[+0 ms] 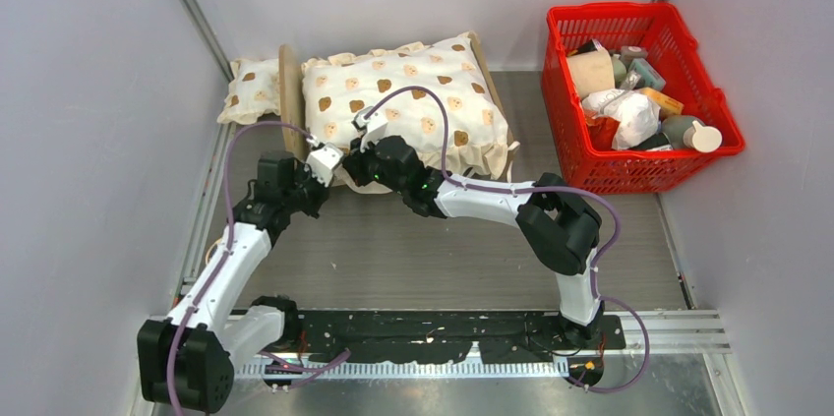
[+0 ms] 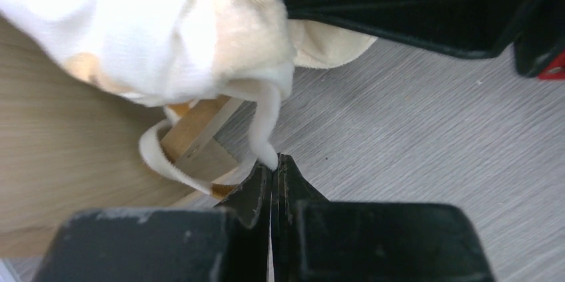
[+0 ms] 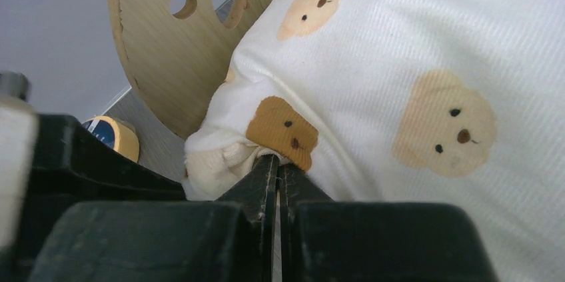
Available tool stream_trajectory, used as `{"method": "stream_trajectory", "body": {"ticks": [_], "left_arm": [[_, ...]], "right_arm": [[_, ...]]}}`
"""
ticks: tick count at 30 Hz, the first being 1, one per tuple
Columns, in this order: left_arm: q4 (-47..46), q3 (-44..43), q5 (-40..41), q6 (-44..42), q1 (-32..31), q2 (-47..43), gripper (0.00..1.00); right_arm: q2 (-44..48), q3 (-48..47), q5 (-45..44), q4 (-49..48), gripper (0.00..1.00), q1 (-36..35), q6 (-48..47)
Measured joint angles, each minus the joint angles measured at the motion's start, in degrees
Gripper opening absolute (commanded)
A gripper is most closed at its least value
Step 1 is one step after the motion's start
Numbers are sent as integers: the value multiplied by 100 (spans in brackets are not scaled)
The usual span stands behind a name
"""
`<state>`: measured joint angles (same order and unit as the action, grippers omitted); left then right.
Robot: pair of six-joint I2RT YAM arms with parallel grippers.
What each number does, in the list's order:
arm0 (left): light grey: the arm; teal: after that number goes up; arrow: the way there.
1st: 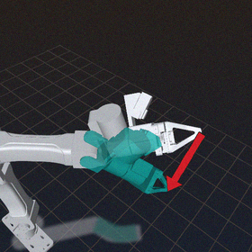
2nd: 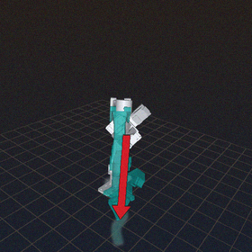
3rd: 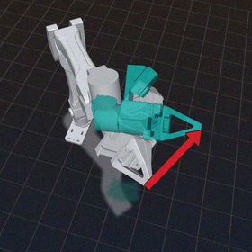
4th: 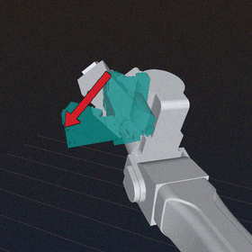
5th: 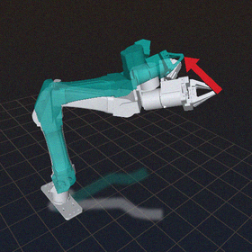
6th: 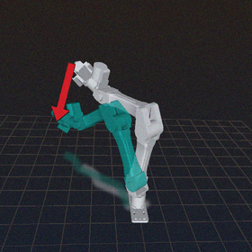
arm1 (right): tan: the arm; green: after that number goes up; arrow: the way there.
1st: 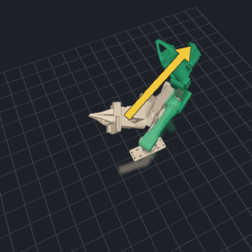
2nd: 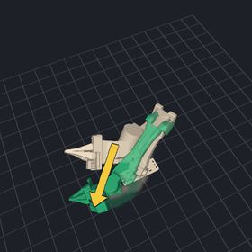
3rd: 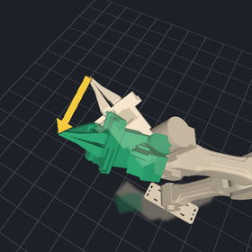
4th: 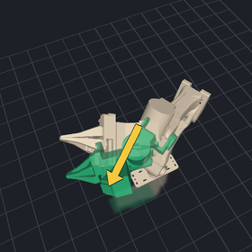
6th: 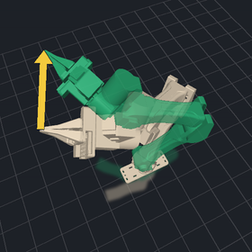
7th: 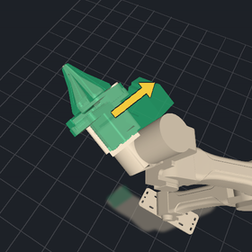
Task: Set up the pet bed
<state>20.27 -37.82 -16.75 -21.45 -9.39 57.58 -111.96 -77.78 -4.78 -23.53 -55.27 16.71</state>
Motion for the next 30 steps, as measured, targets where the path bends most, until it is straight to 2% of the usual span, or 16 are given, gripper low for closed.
{"method": "stream_trajectory", "body": {"ticks": [5,10,15,18,22,24,26,30], "left_arm": [[748,-1040,22,693,0,-214,0],[920,-1856,-535,1849,0,-542,0],[1604,-2428,-763,2511,0,-142,1],[2031,-2704,-859,2855,0,94,9],[2771,-3121,-951,3119,2,387,4],[3152,-3322,-907,3307,50,472,8],[3230,-3342,-1075,3558,188,422,14],[2697,-3176,-1753,4476,498,118,15]], "right_arm": [[0,0,-2,-2,5,0,0],[0,-2,0,-42,5,0,0],[0,2,-4,-120,5,7,-2],[0,24,-2,-131,5,22,-4],[0,50,-2,-127,5,26,-4],[0,55,-2,-125,5,26,-7],[2,55,-2,-127,5,26,-13],[20,57,-4,-109,5,31,-39]]}}
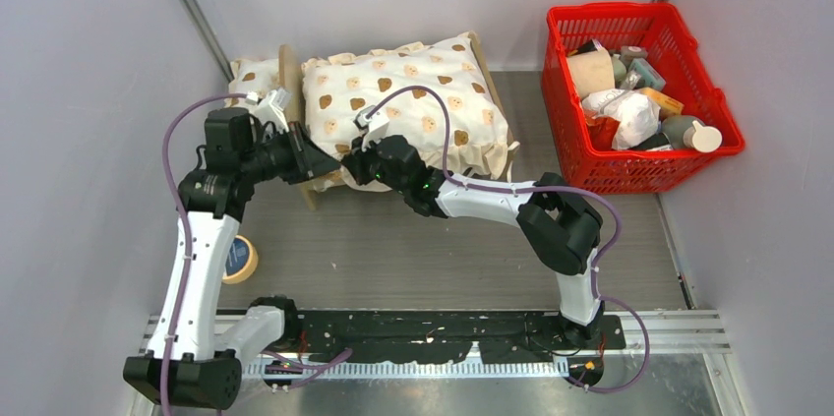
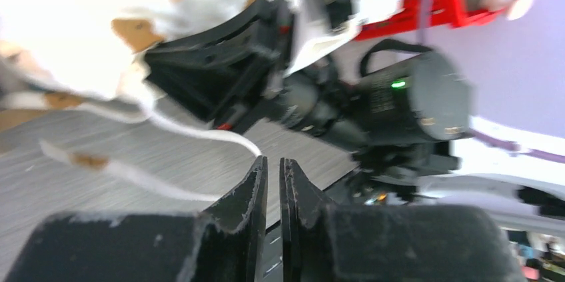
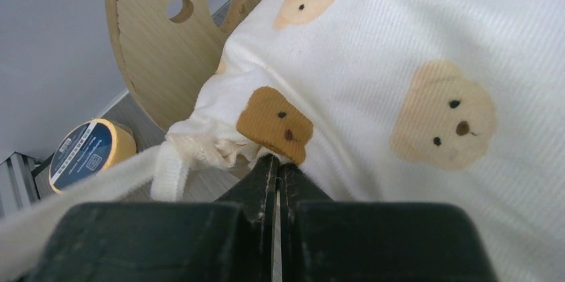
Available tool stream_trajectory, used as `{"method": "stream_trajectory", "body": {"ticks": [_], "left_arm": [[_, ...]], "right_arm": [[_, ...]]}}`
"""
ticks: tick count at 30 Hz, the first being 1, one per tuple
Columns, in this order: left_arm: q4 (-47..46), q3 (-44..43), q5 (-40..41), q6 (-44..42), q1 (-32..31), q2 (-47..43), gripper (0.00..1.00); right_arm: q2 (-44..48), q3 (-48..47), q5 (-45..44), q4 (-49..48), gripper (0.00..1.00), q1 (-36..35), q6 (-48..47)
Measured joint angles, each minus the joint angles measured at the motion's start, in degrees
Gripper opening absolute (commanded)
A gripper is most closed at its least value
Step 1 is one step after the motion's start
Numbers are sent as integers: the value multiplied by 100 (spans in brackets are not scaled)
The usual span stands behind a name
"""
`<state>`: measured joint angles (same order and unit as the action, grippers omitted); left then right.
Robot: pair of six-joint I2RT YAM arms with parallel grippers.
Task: Set up the pet bed
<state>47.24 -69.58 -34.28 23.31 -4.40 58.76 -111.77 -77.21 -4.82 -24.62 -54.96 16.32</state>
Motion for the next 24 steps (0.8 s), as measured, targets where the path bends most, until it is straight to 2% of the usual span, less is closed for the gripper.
{"method": "stream_trajectory", "body": {"ticks": [3,5,7,10,12,14,19,21,24], "left_arm": [[-678,37,-608,745,42,-103,16],[-1045,37,-918,1102,42,-42,22],[-1416,46,-1204,1397,44,74,24],[-1425,46,-1250,1285,72,162,26],[-1161,28,-872,887,81,140,31],[-944,63,-120,428,81,15,37],[-938,903,2284,-457,188,-691,47],[-984,1274,2667,-612,382,-750,53],[-1058,1513,2787,-737,592,-533,57]], "right_arm": [[4,0,0,22,5,2,-9],[4,0,0,26,5,2,-13],[4,0,2,26,5,2,-15],[20,0,2,37,5,2,-37],[31,0,7,44,5,4,-55],[39,0,15,44,5,7,-70],[42,0,33,48,6,7,-79],[42,-4,35,70,6,9,-96],[39,-48,50,210,7,15,-122]]}}
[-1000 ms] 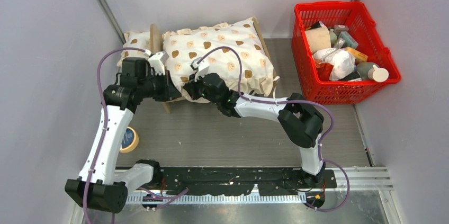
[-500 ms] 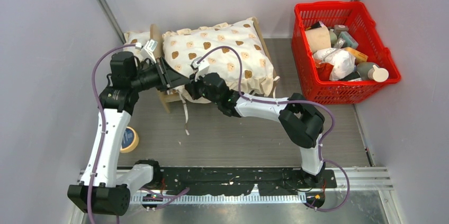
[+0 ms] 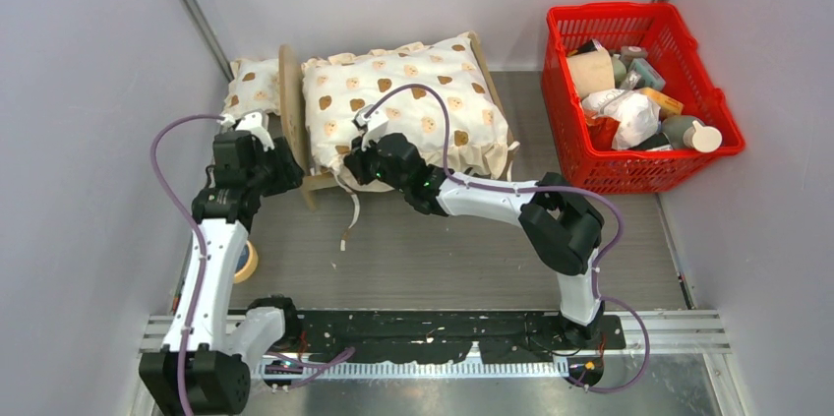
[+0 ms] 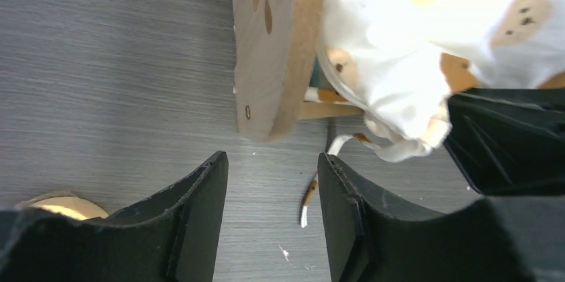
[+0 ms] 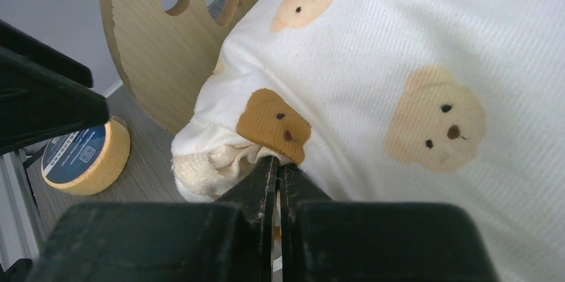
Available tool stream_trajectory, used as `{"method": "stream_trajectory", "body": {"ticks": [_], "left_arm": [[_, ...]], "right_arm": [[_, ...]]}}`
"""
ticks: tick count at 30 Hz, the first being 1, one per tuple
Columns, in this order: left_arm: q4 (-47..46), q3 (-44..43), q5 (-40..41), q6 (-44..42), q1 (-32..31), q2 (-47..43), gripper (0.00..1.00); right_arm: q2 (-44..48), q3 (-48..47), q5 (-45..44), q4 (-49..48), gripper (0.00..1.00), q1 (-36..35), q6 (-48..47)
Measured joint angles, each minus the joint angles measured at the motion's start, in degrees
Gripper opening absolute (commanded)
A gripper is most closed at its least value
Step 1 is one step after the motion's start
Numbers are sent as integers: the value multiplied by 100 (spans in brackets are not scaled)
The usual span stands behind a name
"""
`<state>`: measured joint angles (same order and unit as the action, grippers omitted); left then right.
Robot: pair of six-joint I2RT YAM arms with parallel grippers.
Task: Set up the pet bed
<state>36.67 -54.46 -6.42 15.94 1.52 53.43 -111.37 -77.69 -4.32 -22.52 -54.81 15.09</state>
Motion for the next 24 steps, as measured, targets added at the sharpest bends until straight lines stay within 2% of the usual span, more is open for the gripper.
{"method": "stream_trajectory", "body": {"ticks": [6,7,9,10,12,13,14,20,24], "left_arm": [[-391,37,127,-142,22,579,60],[-481,37,166,-155,22,636,59],[-662,37,258,-186,22,772,54],[-741,37,284,-199,22,841,47],[-905,31,234,-264,22,1043,21],[-977,9,160,-304,-2,1141,9],[-1023,-39,105,-328,-44,1237,1],[-1040,-350,450,-702,-39,1591,0],[-861,-516,498,-723,-55,1690,0]], "right_arm": [[0,-55,2,116,18,63,-17],[0,-55,2,140,22,74,-20],[0,-55,-4,155,26,90,-28],[0,-55,-7,162,27,92,-35],[0,-55,-28,192,34,94,-48],[2,-55,-44,216,40,92,-61],[2,-52,-63,245,45,92,-76],[457,358,-433,409,56,94,-125],[1097,883,-807,280,57,105,-118]]}}
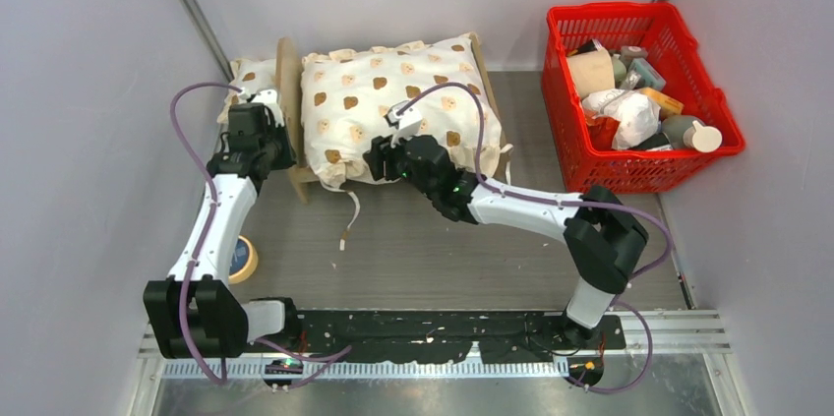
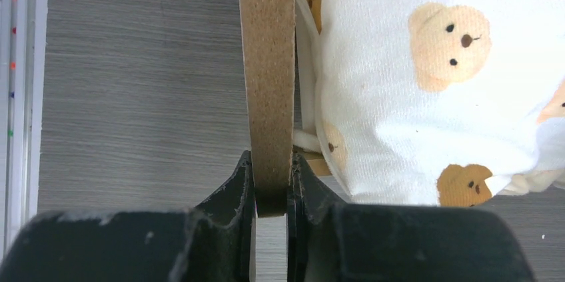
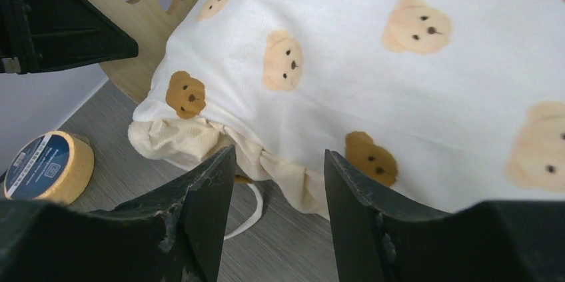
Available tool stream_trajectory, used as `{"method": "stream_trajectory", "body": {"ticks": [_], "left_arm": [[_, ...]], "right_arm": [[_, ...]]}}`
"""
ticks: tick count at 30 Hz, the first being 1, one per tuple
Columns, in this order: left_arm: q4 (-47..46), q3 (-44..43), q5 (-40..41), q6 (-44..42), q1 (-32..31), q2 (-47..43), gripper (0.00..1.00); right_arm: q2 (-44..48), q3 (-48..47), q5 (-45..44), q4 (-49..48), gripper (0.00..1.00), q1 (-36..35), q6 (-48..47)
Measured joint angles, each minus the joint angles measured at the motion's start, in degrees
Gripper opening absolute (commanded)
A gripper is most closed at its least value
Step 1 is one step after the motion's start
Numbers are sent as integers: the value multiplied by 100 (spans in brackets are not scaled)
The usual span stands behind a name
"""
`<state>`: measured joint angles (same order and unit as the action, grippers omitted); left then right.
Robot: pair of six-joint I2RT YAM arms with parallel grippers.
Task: Set up the pet bed
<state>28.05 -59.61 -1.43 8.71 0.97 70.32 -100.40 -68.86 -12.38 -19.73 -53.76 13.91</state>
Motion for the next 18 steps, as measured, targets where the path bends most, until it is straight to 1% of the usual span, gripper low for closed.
{"method": "stream_trajectory", "body": {"ticks": [3,5,9,13,18], "left_arm": [[267,-282,13,-13,-4,175,0],[396,-428,20,-20,-11,286,0],[597,-629,15,-17,-9,411,0],[702,-726,-15,31,-11,439,0],[1062,-1099,-31,140,-22,579,0]], "right_arm": [[376,435,-151,-433,54,-2,-24],[540,857,-170,-1029,54,-22,-127],[404,1432,20,-2138,55,-267,-505],[-354,1513,501,-3296,56,-772,-911],[-1777,1268,1180,-4647,56,-1161,-1064]]}}
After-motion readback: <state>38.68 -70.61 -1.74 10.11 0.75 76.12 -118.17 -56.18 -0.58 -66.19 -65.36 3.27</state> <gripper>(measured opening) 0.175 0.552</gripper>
